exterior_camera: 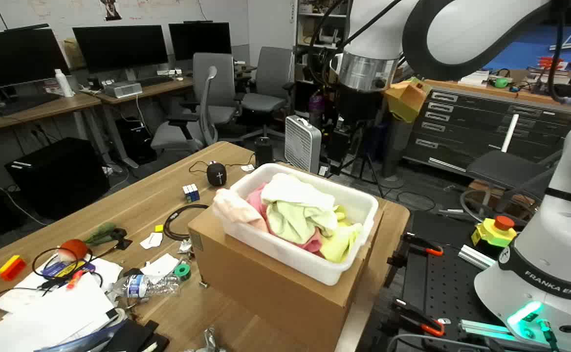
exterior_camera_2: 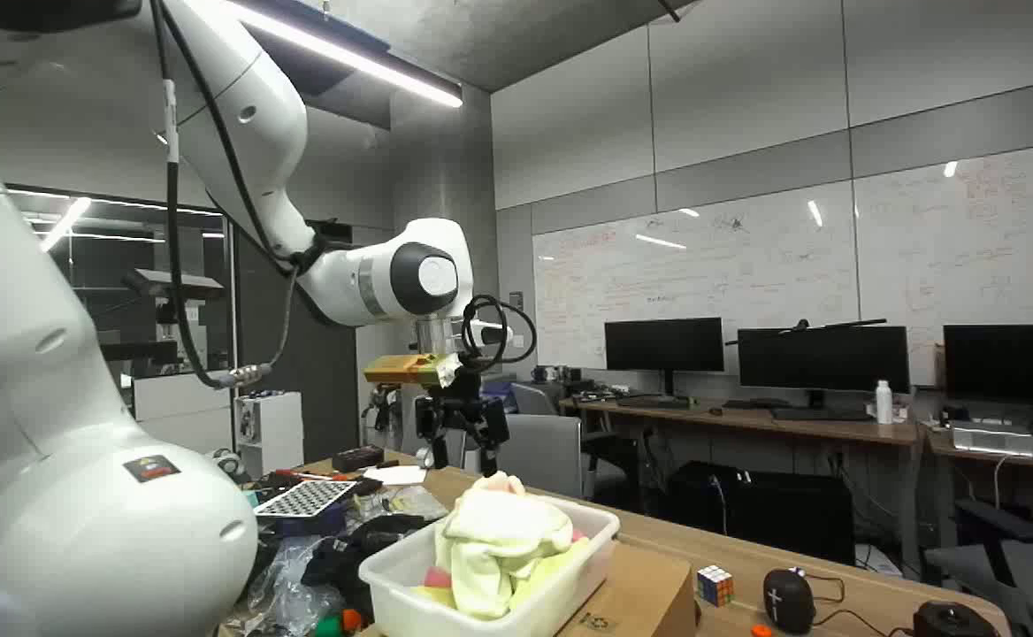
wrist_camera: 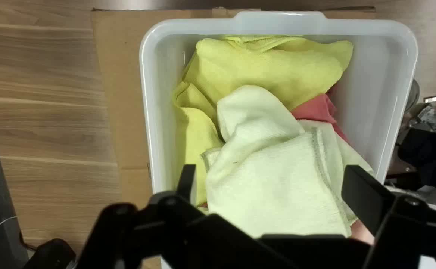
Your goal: Remove the clothes from the bowl and put them on the table
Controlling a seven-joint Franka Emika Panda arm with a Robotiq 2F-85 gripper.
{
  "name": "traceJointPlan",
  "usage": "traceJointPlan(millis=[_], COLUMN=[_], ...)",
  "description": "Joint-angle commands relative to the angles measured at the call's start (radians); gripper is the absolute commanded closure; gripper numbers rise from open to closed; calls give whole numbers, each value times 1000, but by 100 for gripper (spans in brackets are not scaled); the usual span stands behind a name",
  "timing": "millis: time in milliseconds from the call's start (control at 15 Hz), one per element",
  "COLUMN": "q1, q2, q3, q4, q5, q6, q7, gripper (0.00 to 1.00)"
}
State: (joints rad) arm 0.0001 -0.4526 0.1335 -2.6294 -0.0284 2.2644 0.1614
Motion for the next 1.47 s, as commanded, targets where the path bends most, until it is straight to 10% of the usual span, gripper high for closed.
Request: traceJointPlan(millis=[0, 400, 867, 1400], q1=[12, 16, 4, 26], q2=[0, 2, 207, 283], q3=[-12, -6, -7, -7], q4=[5, 15, 316, 279], q5=[-7, -9, -44, -46], q6=[-2, -3, -29, -19], q7=[5, 5, 1, 11], gripper=[0, 0, 0, 0])
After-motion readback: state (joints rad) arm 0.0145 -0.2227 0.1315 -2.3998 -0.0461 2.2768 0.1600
